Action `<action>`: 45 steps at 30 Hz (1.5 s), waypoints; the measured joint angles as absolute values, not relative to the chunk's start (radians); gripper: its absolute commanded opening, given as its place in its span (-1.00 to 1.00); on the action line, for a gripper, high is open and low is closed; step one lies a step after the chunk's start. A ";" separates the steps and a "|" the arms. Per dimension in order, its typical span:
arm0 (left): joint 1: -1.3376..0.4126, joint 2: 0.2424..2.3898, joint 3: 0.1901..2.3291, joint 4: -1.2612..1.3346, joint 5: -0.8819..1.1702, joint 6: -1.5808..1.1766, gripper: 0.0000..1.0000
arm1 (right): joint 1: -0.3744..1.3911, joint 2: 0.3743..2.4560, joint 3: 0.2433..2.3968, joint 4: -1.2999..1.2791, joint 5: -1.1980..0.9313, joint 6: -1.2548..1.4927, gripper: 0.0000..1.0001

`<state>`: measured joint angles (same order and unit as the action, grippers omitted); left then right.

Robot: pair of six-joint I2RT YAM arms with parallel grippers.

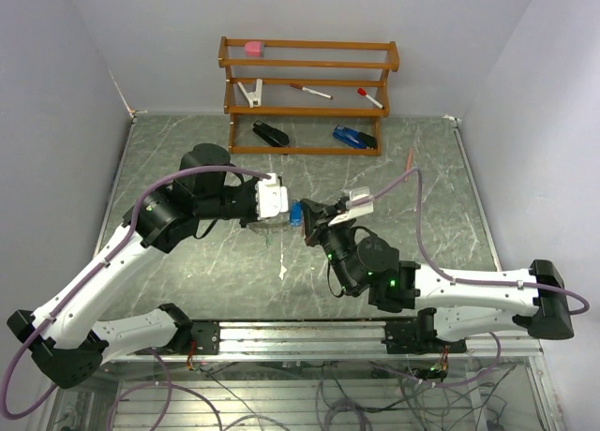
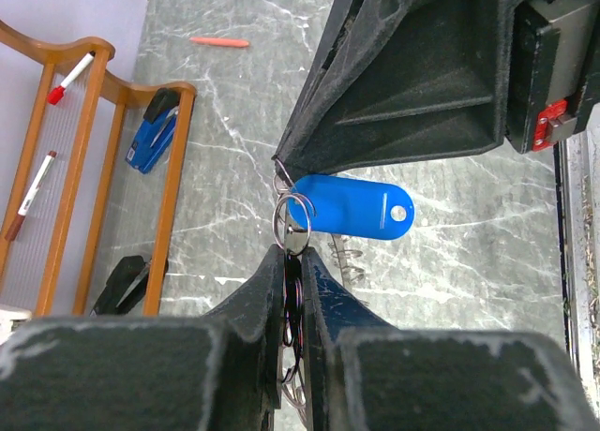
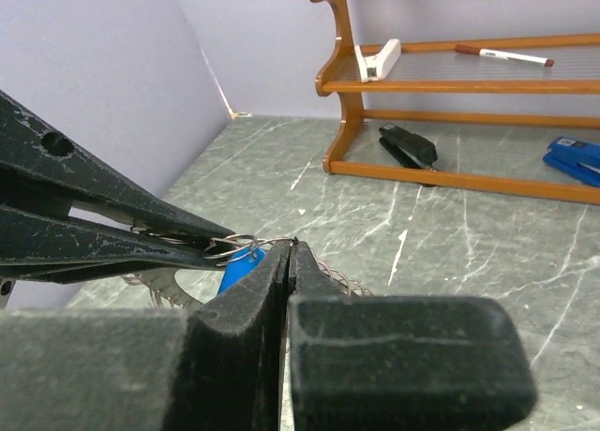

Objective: Put the keys on the keyring

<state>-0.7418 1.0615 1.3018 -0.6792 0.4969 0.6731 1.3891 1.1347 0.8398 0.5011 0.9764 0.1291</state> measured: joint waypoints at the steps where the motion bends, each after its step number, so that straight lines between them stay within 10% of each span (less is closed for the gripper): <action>1: -0.741 1.061 1.301 -0.679 0.497 0.674 -0.86 | 1.385 1.135 0.840 0.494 0.969 0.140 -1.00; 45: -0.736 1.042 1.284 -0.685 0.464 0.702 -0.86 | 1.253 1.079 0.875 0.286 0.619 0.239 -1.00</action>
